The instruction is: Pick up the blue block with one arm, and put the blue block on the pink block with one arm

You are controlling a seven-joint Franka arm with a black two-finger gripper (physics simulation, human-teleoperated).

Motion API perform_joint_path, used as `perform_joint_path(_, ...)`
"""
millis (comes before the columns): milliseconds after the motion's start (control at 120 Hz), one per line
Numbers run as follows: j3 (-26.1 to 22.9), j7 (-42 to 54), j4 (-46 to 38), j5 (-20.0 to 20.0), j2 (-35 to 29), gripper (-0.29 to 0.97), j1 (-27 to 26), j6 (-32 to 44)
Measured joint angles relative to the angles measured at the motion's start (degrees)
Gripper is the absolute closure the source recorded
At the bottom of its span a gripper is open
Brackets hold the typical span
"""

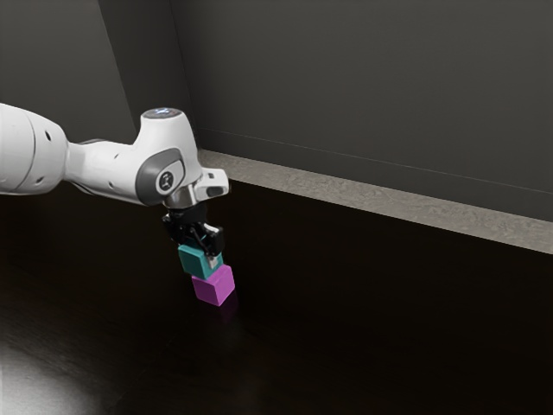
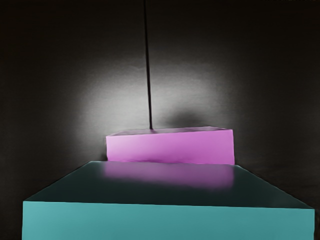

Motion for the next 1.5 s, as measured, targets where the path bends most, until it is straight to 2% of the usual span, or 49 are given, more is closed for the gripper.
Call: perform_joint_path(1500, -0.5, 0.2, 1.5, -0.5, 1.6, 0.3, -0.4, 0.2)
